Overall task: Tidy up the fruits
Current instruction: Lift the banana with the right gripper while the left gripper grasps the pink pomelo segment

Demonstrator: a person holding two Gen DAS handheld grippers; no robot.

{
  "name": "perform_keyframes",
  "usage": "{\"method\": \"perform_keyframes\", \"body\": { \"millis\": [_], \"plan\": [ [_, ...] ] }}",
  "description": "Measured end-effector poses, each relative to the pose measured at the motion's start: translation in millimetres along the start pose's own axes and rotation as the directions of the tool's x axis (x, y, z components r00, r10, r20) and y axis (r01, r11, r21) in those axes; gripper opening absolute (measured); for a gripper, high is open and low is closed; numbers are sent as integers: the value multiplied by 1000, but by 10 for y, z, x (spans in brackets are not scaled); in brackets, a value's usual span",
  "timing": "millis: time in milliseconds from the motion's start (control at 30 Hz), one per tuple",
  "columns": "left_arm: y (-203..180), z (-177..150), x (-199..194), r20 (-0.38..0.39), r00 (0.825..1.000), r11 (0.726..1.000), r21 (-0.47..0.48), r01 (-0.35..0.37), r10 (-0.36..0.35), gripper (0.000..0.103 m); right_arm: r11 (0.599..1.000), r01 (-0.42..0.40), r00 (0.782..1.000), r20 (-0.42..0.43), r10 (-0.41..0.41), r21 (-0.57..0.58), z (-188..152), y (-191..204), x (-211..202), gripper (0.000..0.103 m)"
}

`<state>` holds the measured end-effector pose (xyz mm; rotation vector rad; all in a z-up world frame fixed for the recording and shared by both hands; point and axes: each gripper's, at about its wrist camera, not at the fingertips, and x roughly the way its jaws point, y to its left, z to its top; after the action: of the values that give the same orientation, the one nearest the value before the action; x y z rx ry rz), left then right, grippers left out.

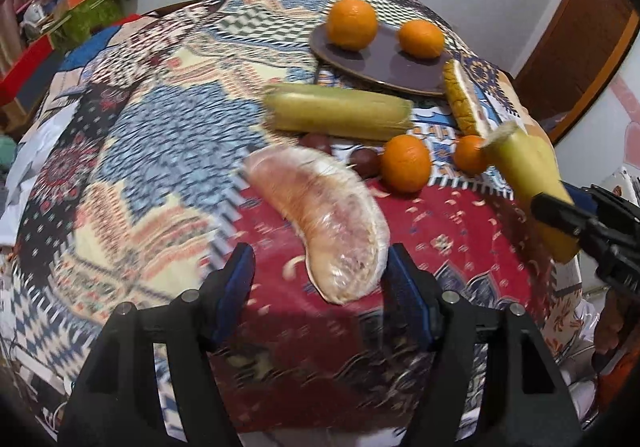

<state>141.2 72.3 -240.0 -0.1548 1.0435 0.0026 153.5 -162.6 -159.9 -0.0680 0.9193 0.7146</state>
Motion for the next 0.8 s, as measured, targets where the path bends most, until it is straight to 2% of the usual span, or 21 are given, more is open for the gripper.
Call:
{"method": "perform_keyframes", "body": {
  "millis": [200,367,500,633,800],
  "plan": [
    [133,-69,-94,20,999,999,8,-46,46,68,999,15,1000,22,-16,34,-7,-125,-110,33],
    [85,11,-105,25,1000,1000,11,-11,11,67,998,48,997,57,-50,47,50,-208,-201,33],
    [75,128,-16,18,1000,1000,4,-10,10,65,995,89,994,65,-92,46,88,-276,-185,32],
    [102,193,143,-24,1000,1000,-23,17,-18,58,996,84,994,67,-86,37,94,-296,-150,32],
    [67,255,223,-11,1000,1000,-16,7,-7,58,996,83,995,51,-85,35,63,-306,-144,32]
  ]
}}
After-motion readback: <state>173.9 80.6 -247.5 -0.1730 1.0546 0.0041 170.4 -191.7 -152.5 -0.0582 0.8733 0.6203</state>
